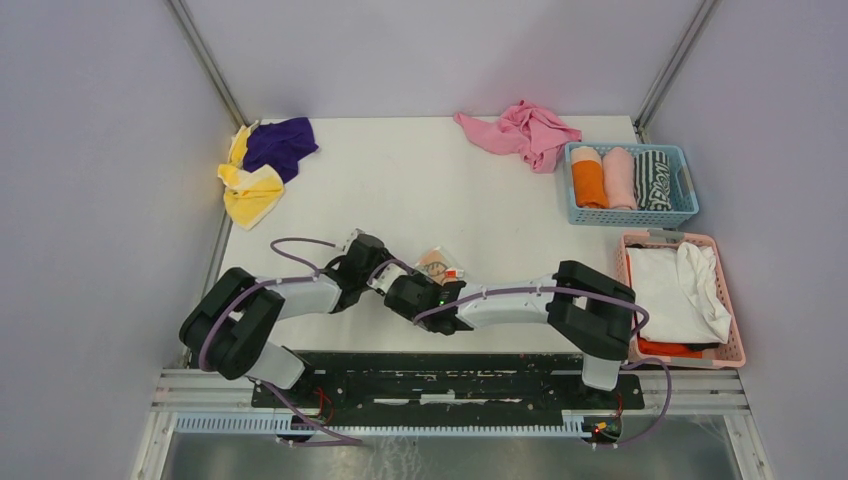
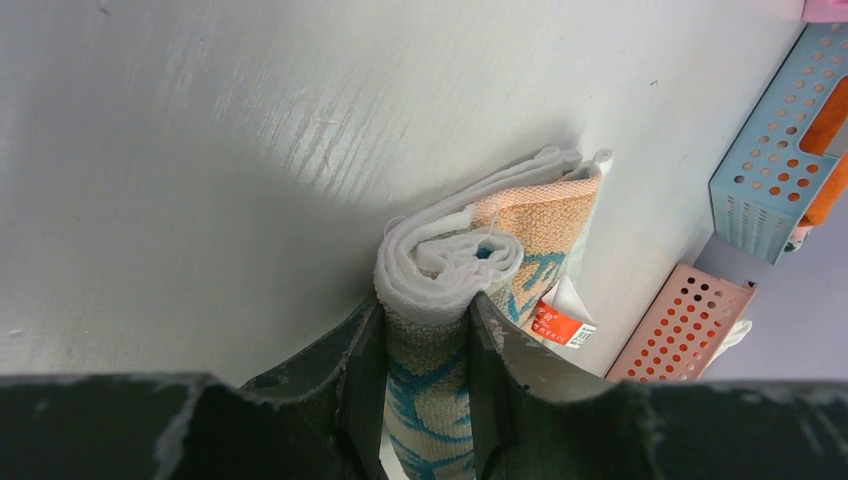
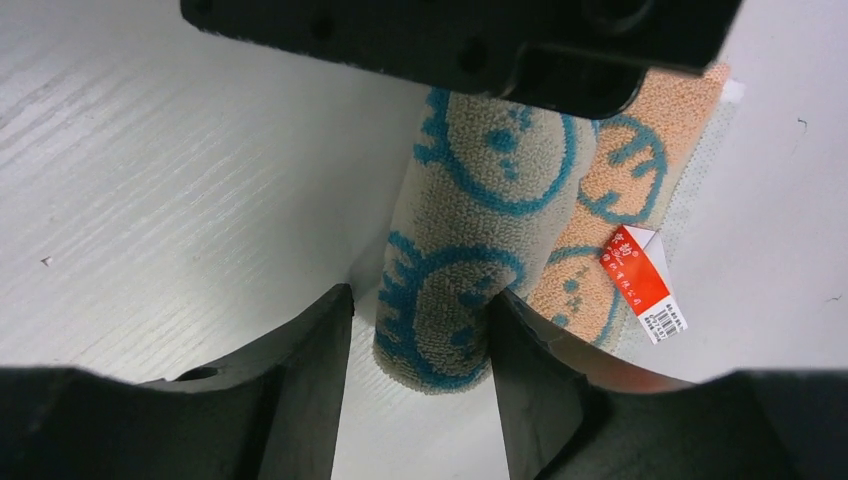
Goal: Roll the towels
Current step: Roll the towel at the center of the board.
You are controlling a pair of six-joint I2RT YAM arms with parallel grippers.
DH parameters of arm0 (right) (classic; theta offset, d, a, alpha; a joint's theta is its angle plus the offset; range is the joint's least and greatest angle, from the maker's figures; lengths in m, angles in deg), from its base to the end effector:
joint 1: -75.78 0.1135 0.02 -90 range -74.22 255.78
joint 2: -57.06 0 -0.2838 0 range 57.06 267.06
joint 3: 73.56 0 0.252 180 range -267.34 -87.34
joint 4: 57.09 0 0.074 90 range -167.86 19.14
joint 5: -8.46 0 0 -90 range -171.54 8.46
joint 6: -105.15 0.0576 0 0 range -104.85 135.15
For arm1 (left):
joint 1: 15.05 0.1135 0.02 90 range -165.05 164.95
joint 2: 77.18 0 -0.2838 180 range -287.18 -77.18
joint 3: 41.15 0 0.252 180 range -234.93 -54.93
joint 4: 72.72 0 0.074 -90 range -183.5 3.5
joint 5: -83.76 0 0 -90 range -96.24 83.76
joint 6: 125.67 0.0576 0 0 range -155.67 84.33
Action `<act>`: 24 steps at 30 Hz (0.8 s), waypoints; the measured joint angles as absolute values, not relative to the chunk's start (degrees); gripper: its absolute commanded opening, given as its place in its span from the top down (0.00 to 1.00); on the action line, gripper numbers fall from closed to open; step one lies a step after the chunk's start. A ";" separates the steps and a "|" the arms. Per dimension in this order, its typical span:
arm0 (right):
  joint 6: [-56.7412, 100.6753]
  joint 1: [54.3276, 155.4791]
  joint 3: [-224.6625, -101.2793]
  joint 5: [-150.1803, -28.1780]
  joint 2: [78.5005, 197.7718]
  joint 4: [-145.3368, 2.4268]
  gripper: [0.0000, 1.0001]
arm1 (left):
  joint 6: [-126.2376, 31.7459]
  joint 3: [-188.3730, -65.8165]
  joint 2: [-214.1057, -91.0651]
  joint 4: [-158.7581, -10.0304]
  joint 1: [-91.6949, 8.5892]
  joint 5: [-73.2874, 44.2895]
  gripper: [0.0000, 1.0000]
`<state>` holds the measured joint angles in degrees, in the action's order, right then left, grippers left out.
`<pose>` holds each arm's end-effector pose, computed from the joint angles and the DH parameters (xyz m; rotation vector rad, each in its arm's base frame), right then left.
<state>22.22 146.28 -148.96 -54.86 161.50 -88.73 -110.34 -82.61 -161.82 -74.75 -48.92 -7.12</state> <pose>0.1487 0.3425 0.1566 -1.1634 2.1728 -0.0516 0.2237 -0.1512 0.1302 -0.8853 2.4037 -0.8683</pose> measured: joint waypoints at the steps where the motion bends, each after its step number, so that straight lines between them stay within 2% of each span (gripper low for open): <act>1: 22.27 146.28 -149.33 -54.40 161.78 -89.01 0.43 | -110.36 -82.56 -161.71 -74.84 -48.90 -6.95 0.62; 5: 22.33 146.25 -150.73 -53.59 163.05 -90.19 0.52 | -110.69 -81.82 -160.84 -74.86 -48.90 -6.31 0.61; 8: 22.20 145.82 -152.18 -53.44 164.27 -91.44 0.62 | -111.06 -80.75 -159.48 -75.14 -48.86 -5.90 0.59; 11: 20.87 145.64 -153.71 -53.77 165.32 -92.60 0.77 | -111.32 -79.48 -157.43 -76.17 -48.20 -5.83 0.52; 13: 19.73 145.64 -154.43 -54.47 165.67 -93.06 0.90 | -111.35 -78.67 -155.37 -77.46 -47.74 -5.48 0.45; 15: 18.49 145.40 -154.51 -55.69 165.59 -93.32 0.98 | -111.32 -78.00 -153.21 -78.88 -47.46 -4.85 0.39; 19: 17.57 142.28 -153.75 -63.17 163.68 -92.88 1.00 | -111.26 -76.09 -147.90 -82.31 -46.76 -4.13 0.34; 24: 19.99 133.56 -150.97 -84.32 160.60 -88.86 0.99 | -111.19 -73.65 -141.91 -86.07 -44.20 -4.41 0.31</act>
<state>19.99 133.56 -150.97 -84.32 160.60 -88.86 -111.19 -73.65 -141.91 -86.07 -44.20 -4.41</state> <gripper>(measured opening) 0.064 0.669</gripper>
